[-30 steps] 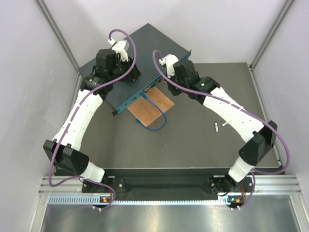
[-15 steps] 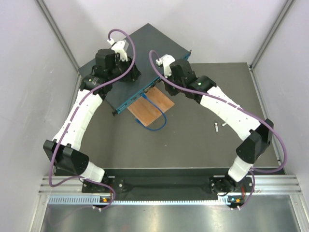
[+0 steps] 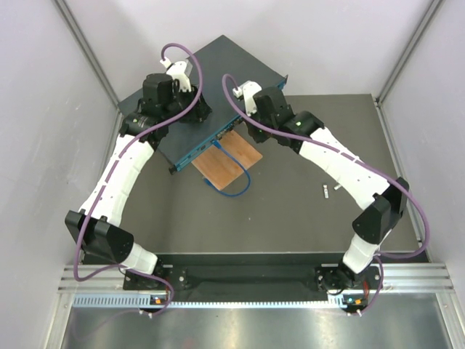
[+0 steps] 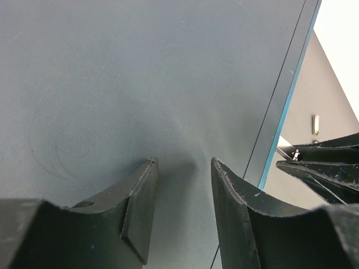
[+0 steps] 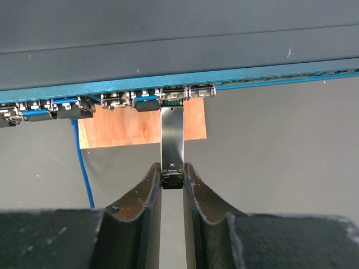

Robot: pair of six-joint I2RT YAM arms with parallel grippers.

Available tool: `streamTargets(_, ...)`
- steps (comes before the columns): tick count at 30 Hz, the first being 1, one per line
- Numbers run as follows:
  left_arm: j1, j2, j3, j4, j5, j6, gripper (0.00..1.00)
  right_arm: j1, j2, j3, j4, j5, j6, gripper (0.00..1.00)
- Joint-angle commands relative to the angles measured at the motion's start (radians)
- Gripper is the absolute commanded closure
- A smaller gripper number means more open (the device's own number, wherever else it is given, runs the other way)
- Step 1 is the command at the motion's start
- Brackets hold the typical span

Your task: Insert the plug into the switch port

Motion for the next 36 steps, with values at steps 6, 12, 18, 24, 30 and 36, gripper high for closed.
streamTargets(6,0.009,-0.008,-0.005,0.012,0.015,-0.008,0.52,0.020,0.043,0.091,0.077,0.006,-0.014,1.00)
streamTargets(12,0.012,-0.003,-0.009,0.008,0.012,-0.008,0.52,0.020,0.046,0.125,0.079,-0.027,-0.014,1.00)
streamTargets(18,0.015,0.004,-0.009,0.011,0.023,-0.018,0.52,0.020,0.066,0.168,0.085,-0.059,-0.019,1.00)
streamTargets(24,0.016,0.013,-0.003,0.012,0.029,-0.024,0.51,0.019,0.107,0.222,0.097,-0.088,-0.015,1.00)
streamTargets(30,0.021,0.015,-0.002,0.009,0.026,-0.024,0.51,0.022,0.138,0.271,0.129,-0.105,-0.011,1.00)
streamTargets(36,0.027,0.020,-0.003,0.006,0.024,-0.024,0.51,0.022,0.137,0.268,0.154,-0.129,-0.022,0.95)
